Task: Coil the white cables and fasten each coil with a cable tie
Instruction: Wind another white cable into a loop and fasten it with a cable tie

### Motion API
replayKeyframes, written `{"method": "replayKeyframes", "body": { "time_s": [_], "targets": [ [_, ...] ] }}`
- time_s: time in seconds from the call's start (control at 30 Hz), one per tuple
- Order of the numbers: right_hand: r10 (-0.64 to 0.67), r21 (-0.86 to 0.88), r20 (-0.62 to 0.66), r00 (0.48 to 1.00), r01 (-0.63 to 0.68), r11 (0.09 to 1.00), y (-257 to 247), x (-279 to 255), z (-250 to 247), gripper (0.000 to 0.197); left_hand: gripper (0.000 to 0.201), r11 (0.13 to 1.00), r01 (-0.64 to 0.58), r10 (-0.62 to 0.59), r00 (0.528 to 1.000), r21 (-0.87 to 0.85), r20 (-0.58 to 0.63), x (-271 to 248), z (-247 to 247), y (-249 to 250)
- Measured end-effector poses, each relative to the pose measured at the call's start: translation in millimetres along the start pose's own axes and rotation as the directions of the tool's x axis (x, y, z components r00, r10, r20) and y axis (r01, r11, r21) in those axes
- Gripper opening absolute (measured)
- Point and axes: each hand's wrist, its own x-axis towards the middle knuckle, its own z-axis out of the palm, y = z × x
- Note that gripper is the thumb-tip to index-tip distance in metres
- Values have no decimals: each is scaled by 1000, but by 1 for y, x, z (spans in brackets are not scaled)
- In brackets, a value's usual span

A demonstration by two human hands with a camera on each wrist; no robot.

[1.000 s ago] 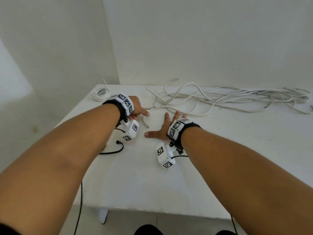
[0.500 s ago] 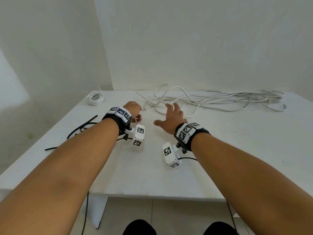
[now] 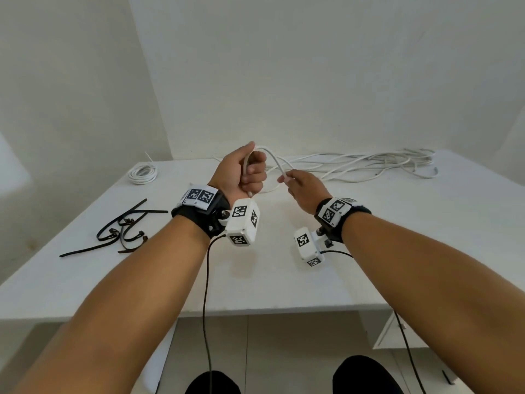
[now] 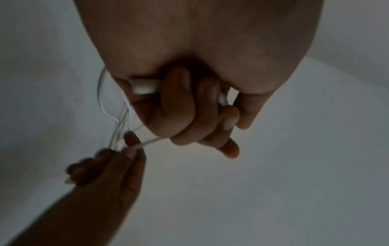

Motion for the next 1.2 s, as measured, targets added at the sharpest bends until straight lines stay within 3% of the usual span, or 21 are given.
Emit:
{"method": "replayKeyframes", "body": {
  "time_s": [0.1, 0.2, 0.4, 0.47, 0.6, 0.67, 0.83, 0.9, 1.0, 1.07, 1.13, 1.2],
  "targets": [
    [-16, -43, 96, 995, 21, 999, 2, -9, -5, 25, 36, 995, -54, 62, 992, -81, 107, -4, 21, 2],
    [-6, -73, 97, 995, 13, 997, 4, -12, -11, 35, 35, 982, -167, 177, 976, -85, 127, -7, 31, 7],
    [10, -110, 113, 994, 2, 994, 14, -19, -25, 37, 46, 929, -353, 351, 936, -111, -36, 4, 25, 22],
    [-20, -156, 164, 986, 46, 987, 7, -24, -28, 35, 46, 926, -377, 374, 925, -26, -67, 11, 25, 20],
    [-85, -300, 293, 952, 176, 937, -5, -25, -31, 38, 43, 854, -382, 422, 906, 353, -42, 29, 25, 6],
    [-81, -328, 325, 942, 193, 925, -12, -27, -35, 37, 41, 810, -376, 447, 893, 450, -59, 36, 22, 0],
    [-84, -331, 392, 916, 226, 916, -29, -29, -43, 32, 41, 825, -383, 501, 836, 417, -223, 51, 4, -5],
    [-87, -332, 413, 907, 239, 912, -33, -27, -41, 30, 40, 831, -369, 495, 832, 417, -249, 55, 0, -9],
    [-71, -336, 473, 878, 254, 907, -37, -28, -37, 31, 37, 896, -357, 433, 837, 265, -336, 56, 1, -9],
    [-77, -326, 494, 866, 267, 907, -39, -30, -36, 28, 35, 891, -337, 432, 833, 303, -346, 58, -1, -11],
    [-100, -300, 504, 858, 282, 911, -42, -28, -36, 31, 35, 834, -300, 463, 837, 464, -292, 56, -7, -20],
    [-110, -308, 495, 862, 292, 905, -50, -27, -39, 28, 35, 687, -252, 472, 868, 682, -155, 49, -11, -32]
  ]
}}
